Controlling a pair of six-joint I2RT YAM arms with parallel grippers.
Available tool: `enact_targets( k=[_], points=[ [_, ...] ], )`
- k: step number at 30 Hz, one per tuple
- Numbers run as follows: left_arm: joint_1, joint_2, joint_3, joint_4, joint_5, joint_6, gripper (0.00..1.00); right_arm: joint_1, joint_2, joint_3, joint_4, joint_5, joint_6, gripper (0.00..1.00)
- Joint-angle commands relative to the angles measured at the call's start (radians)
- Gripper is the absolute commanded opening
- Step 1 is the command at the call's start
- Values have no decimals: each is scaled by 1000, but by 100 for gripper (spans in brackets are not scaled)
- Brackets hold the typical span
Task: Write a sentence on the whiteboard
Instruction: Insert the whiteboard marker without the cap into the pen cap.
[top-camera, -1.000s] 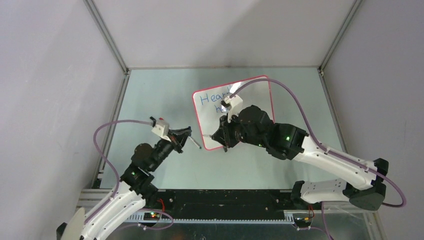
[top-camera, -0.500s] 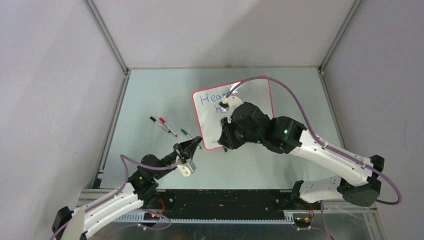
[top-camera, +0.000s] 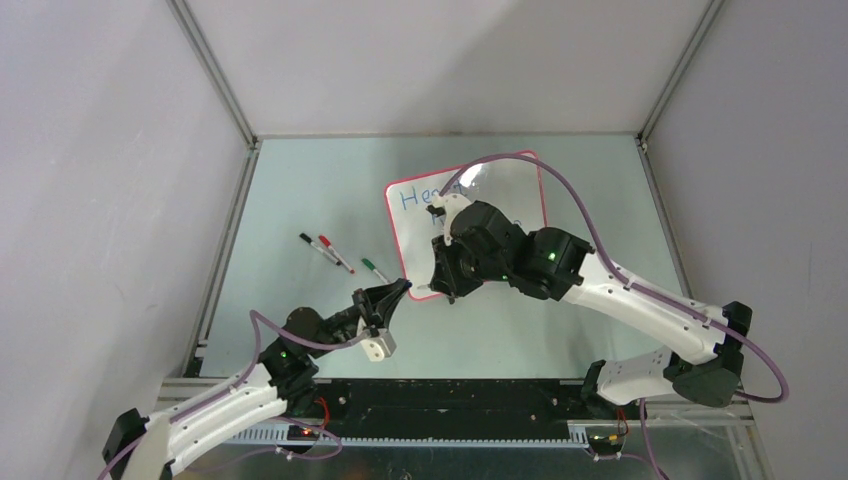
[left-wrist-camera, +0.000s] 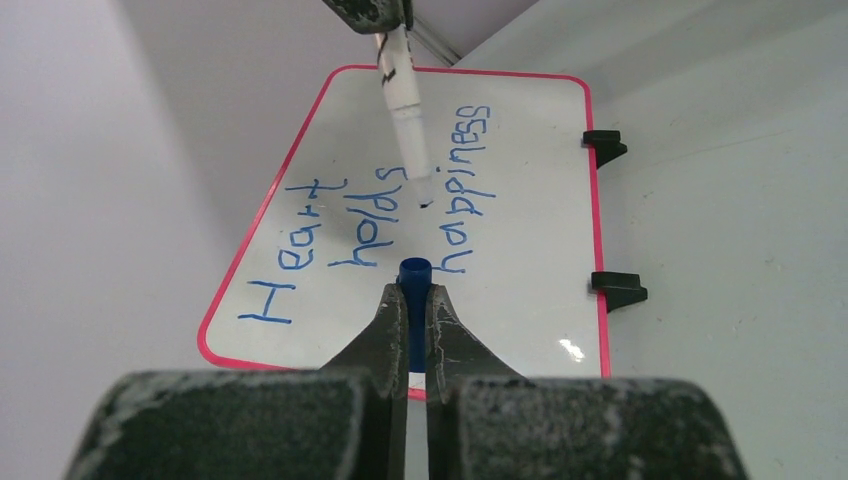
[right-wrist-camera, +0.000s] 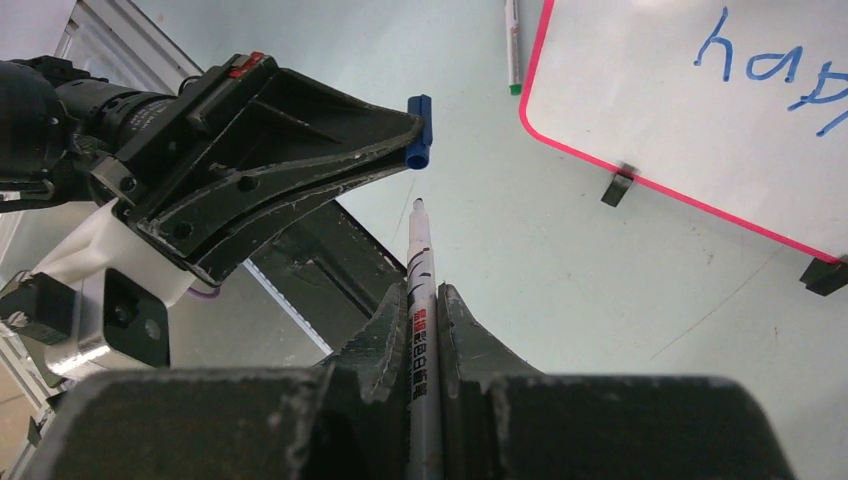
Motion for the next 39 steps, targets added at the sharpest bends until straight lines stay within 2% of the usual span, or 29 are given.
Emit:
enact_targets(
  k=[1, 39],
  points=[
    [-7, 14, 28, 32, 18, 24, 0, -4, -4, 50, 44, -21, -7, 0],
    [-6, 2, 11, 55, 22, 13, 0, -23, 50, 20, 109, -65, -11, 0]
  ],
)
